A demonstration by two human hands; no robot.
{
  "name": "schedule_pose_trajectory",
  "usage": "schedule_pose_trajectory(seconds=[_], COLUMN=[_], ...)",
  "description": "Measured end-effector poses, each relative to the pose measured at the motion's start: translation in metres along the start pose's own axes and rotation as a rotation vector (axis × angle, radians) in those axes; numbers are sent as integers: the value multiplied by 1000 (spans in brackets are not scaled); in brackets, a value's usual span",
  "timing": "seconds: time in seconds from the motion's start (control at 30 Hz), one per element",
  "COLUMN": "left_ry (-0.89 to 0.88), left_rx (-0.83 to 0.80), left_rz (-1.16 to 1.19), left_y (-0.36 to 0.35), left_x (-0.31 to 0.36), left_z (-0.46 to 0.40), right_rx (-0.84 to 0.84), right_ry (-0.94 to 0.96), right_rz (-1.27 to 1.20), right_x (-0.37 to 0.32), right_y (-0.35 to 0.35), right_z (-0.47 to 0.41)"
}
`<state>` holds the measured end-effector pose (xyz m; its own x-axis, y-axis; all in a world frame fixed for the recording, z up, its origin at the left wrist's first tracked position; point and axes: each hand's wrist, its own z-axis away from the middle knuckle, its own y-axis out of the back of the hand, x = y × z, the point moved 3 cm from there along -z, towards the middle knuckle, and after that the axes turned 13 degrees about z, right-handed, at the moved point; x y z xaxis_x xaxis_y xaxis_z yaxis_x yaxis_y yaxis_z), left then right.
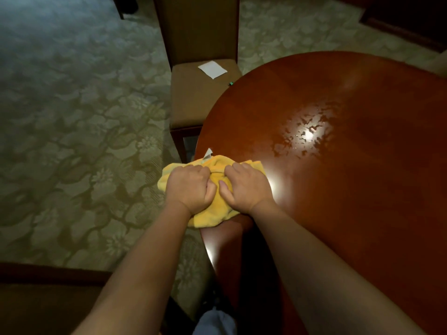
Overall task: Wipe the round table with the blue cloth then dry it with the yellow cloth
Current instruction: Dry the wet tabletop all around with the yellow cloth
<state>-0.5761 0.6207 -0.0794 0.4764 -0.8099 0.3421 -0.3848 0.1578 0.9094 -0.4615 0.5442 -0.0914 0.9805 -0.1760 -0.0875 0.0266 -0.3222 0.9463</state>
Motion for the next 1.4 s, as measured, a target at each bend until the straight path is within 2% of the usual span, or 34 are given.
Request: schedule_pose_trajectory(seconds=[0.4,0.57,0.67,0.83,1.17,1.4], left_ry=[72,136,101,27,-71,-133], left_rx=[16,57,84,31,-106,-128], left_rz=[45,78,119,79,54,88], left_y=[-5,-9,-13,-13,-9,-15], left_x=[106,115,105,68,-10,-46], left_z=[125,135,130,90,-32,-106], right_rx=[0,-3,22,80,123,107], right_ry=[90,223,281,292,97,18], right_rz=[-8,-21,-30,-48,5,24], right_x=[-13,-5,-2,4,23,47], right_y=[46,45,39,26,-4,-26], right_z=[146,150,141,99,-18,-80])
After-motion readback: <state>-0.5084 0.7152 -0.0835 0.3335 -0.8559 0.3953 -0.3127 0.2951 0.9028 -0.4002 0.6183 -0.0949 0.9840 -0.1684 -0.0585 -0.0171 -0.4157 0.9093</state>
